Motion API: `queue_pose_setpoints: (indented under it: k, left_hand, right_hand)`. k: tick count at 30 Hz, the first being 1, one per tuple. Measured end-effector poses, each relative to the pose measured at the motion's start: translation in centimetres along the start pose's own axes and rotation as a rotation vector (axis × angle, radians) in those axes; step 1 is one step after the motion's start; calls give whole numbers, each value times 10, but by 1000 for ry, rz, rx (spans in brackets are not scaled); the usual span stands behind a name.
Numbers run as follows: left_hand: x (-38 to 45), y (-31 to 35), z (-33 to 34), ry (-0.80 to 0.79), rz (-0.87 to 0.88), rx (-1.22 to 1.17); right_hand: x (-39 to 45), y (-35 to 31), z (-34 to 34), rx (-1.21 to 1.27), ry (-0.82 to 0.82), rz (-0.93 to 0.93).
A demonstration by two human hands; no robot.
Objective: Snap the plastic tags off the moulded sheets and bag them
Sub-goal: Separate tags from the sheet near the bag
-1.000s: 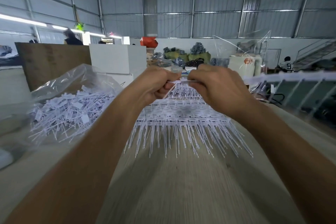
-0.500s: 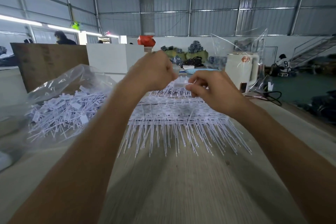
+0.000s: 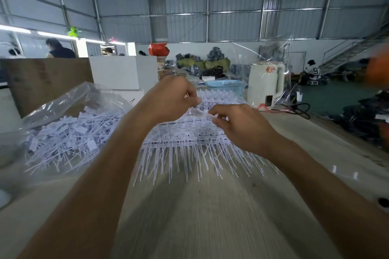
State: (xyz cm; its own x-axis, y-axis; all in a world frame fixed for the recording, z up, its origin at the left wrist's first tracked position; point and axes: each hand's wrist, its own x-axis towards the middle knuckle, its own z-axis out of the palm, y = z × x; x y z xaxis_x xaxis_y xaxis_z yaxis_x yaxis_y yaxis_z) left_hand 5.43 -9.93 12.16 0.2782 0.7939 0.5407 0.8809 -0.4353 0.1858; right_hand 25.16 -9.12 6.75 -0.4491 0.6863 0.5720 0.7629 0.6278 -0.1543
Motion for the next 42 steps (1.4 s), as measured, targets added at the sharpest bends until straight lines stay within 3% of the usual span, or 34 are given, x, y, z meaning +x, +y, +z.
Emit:
queue_pose_setpoints:
  k: [7,13,20,24,28,30,35,39,42]
  left_hand:
    - [-7,-1,-18,-143,118,-308]
    - [-5,3,-14,-245,123,-234]
    - [-3,-13,-13,-114,155,-129]
    - [0,-21,-7,-7,119,-194]
    - [12,-33,3,299,-155,2]
    - [10,-47,-1,346,-273,28]
    - [6,-54,5,191,-263,-176]
    - [4,-27,15,143,-120,-759]
    - [7,-9,24,138,4,-783]
  right_hand:
    - [-17,6,-40,275,-60,-5]
    - [-8,11,-52,321,-232,-36]
    - [14,17,-49,422,-290,-65]
    - [19,10,-44,421,-185,-104]
    - [15,-1,-36,229,-187,-209]
    - [13,-3,-30,180,-172,-227]
    - [18,5,-36,203,17,-186]
    - [17,12,-37,204,67,-116]
    - [18,14,-39,291,108,-58]
